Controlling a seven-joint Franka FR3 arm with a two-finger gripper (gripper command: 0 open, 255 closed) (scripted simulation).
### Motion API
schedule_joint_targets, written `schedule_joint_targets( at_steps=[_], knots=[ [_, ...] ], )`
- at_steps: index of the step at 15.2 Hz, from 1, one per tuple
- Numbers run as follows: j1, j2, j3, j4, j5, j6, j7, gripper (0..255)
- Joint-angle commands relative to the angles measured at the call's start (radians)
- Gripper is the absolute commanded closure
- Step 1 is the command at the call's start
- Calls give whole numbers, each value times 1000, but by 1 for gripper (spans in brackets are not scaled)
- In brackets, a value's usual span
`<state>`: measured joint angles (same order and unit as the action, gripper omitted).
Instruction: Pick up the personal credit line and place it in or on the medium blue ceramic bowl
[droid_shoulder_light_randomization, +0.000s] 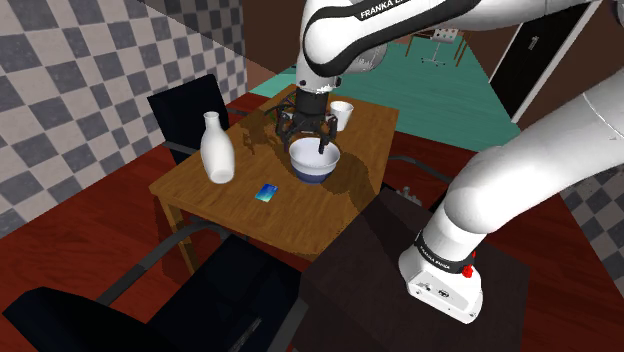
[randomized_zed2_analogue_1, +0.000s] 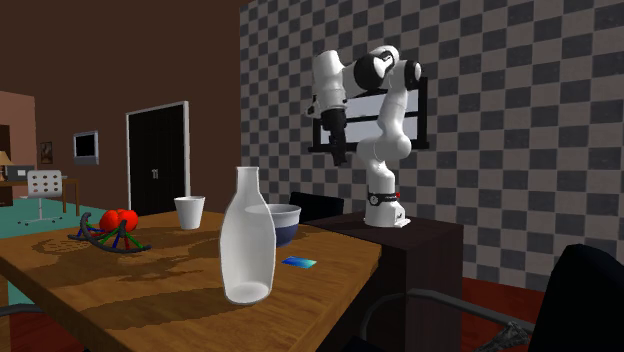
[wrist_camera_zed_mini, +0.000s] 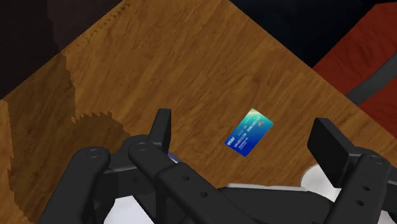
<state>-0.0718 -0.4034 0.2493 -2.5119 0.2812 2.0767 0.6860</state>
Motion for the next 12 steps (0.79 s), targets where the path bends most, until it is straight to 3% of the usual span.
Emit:
schedule_joint_targets(
  at_steps=[1,6,12],
  knots=[
    [-9,81,30,8,5,80,69,0],
    [-32,282,79,52,-20,247,237,0],
    [-33,537,83,147,-105,413,459,0]
  ],
)
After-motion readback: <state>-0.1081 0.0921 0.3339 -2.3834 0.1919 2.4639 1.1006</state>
